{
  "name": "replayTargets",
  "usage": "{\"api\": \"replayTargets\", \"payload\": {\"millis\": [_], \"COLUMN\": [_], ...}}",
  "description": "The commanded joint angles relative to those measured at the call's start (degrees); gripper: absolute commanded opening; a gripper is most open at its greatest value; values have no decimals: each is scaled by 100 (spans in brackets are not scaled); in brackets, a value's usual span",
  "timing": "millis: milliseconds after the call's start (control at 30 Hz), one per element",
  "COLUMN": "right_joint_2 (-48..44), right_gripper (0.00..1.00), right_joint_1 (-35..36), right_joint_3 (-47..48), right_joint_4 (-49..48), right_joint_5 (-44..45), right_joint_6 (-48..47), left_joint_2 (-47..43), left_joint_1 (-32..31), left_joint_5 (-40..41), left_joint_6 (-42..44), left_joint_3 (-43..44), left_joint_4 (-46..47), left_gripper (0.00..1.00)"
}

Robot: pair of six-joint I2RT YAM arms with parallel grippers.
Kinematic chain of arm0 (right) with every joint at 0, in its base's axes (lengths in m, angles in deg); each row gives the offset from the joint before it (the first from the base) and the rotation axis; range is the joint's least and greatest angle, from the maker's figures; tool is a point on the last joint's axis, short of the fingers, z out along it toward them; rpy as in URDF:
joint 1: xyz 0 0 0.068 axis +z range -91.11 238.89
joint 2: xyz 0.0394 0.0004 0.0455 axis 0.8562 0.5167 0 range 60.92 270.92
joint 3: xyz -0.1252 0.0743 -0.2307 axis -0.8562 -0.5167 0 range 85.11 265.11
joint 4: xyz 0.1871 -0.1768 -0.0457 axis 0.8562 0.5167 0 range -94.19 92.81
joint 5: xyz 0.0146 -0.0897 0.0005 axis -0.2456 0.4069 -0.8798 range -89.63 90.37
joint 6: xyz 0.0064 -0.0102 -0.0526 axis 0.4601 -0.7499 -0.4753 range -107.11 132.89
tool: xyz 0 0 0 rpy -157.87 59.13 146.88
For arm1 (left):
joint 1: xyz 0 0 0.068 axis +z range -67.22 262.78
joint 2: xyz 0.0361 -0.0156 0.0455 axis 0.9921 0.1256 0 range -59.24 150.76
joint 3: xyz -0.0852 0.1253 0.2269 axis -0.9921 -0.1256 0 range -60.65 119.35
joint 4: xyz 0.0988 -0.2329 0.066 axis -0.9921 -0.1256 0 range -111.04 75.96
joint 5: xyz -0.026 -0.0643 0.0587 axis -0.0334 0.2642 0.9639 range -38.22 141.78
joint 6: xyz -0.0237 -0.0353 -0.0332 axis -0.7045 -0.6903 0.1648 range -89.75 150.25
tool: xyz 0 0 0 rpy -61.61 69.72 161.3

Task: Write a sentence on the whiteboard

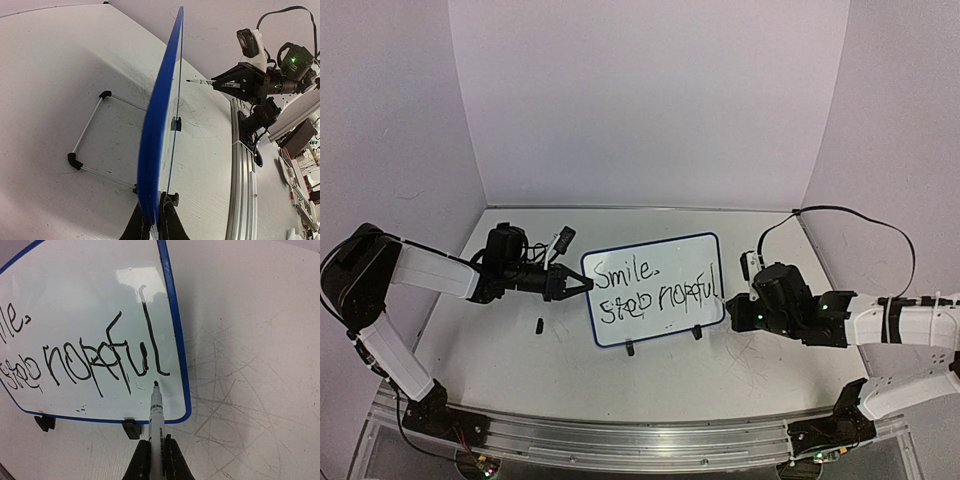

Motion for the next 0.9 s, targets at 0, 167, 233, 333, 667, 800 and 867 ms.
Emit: {"api": "replayTargets", "payload": {"millis": [0, 167, 233, 333, 667, 800, 867], "right_joint_2": [-12, 76, 69, 107, 13, 37, 35], "right_gripper": [0, 0, 0, 0, 0, 0, 0], "right_joint_1": [-10, -10, -11, -11, -16, -10, -16], "right_joint_3": [26, 82, 80, 82, -82, -40, -38], "right_joint_4": [-13, -13, -14, -18, -105, -111, -130], "right_joint_5": [99, 18, 26, 44, 251, 265, 294], "right_joint_6": [-77, -87, -101, -134, 5, -8, 5], "left_joint_2": [181, 219, 215, 215, 228, 278, 279], "left_joint_1": [2, 1, 1, 2, 2, 2, 2], "left_joint_5": [757, 728, 731, 729, 740, 723, 730], "left_joint_6": [349, 349, 349, 353, 343, 349, 349], "left_joint_3": [47, 76, 79, 82, 71, 115, 121], "left_joint_4": [-423, -424, -422, -417, -426, -422, -425], "left_gripper": [0, 0, 0, 0, 0, 0, 0]}}
